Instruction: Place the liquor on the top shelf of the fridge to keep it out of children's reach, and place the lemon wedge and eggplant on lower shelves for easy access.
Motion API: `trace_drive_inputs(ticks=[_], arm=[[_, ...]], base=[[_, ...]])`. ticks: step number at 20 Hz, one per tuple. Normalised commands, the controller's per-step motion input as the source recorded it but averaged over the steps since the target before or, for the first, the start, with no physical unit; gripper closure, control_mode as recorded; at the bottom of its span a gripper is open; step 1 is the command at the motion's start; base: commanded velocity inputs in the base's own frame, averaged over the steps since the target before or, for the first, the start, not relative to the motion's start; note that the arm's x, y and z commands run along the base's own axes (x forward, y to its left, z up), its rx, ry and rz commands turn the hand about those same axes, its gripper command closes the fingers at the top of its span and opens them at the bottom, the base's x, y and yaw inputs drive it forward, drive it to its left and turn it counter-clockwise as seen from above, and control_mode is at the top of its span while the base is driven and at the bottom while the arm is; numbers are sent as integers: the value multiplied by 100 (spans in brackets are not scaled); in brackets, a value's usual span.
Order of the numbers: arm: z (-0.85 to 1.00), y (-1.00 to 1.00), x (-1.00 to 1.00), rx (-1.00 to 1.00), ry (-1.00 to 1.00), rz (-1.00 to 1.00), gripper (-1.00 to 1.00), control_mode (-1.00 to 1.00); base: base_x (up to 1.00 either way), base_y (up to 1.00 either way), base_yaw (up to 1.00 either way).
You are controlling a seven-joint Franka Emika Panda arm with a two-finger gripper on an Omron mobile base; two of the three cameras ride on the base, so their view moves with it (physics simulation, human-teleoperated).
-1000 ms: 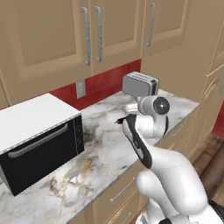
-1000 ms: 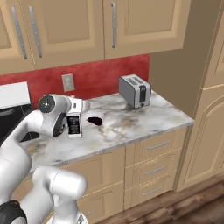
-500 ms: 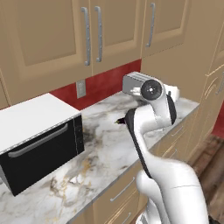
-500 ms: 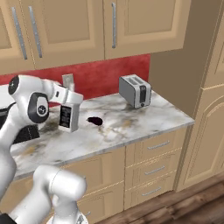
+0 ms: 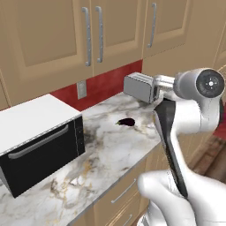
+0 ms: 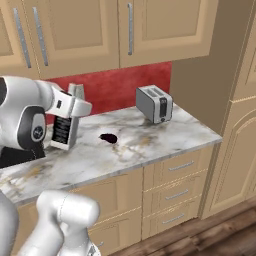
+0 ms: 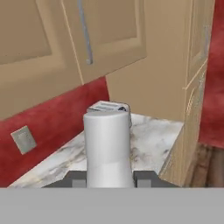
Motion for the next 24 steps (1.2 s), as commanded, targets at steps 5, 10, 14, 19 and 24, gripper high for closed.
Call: trace_drive_inputs(ticks=[5,10,14,19,24], arm=[[20,3,-43,1,-13,33,100,-100],[7,43,-47,-5,-1,21,100,-100],[25,32,-27,-9,1,2,100,-100],[15,2,0,-2,3,0,100,-100],[0,1,-5,-1,2,-1,100,100]], base=[[0,0,0],[0,0,0],[0,0,0],[0,0,0],[-11,0,-1]])
